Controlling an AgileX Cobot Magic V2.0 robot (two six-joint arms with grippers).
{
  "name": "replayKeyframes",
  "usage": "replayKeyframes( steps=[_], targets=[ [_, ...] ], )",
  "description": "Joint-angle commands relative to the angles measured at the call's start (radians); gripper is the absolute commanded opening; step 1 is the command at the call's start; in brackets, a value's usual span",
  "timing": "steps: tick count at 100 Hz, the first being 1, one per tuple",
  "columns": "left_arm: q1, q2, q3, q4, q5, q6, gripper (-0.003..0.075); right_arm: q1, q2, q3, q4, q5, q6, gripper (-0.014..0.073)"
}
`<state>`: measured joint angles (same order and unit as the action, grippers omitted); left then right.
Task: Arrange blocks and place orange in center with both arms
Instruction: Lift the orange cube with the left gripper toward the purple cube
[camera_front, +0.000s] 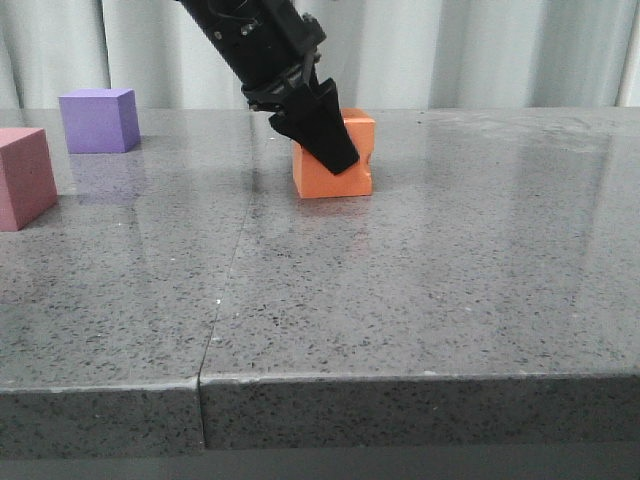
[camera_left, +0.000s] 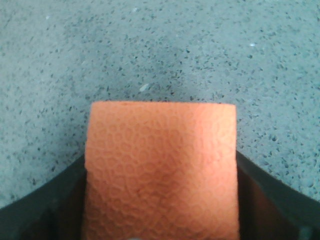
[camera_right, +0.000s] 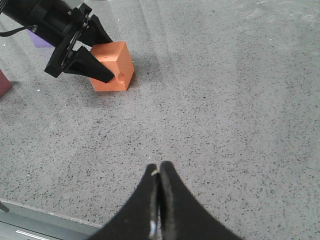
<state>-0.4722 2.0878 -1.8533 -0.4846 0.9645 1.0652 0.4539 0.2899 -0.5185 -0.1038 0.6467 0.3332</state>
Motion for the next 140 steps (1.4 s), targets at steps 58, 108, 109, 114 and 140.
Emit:
replayKeyframes(
  steps=[58, 108, 109, 114, 140],
  targets=[
    [0.039, -0.200, -0.033, 0.330, -0.082, -0.783, 0.0326, 0.002, 0.009, -0.022, -0.013, -0.069, -0.010, -0.0068],
    [0.156, -0.331, 0.144, 0.599, -0.132, -1.198, 0.0300, 0.002, 0.009, -0.022, -0.013, -0.069, -0.010, -0.0068],
    [0.159, -0.335, 0.152, 0.609, -0.134, -1.204, 0.0300, 0.002, 0.009, -0.022, -0.013, -0.069, -0.010, -0.0068],
    [0.169, -0.350, 0.180, 0.645, -0.143, -1.252, 0.0300, 0.002, 0.009, -0.022, -0.013, -0.069, -0.010, -0.0068],
    [0.246, -0.376, 0.303, 0.730, -0.194, -1.419, 0.0300, 0.002, 0.009, -0.022, -0.013, -0.069, -0.010, -0.0068]
  ],
)
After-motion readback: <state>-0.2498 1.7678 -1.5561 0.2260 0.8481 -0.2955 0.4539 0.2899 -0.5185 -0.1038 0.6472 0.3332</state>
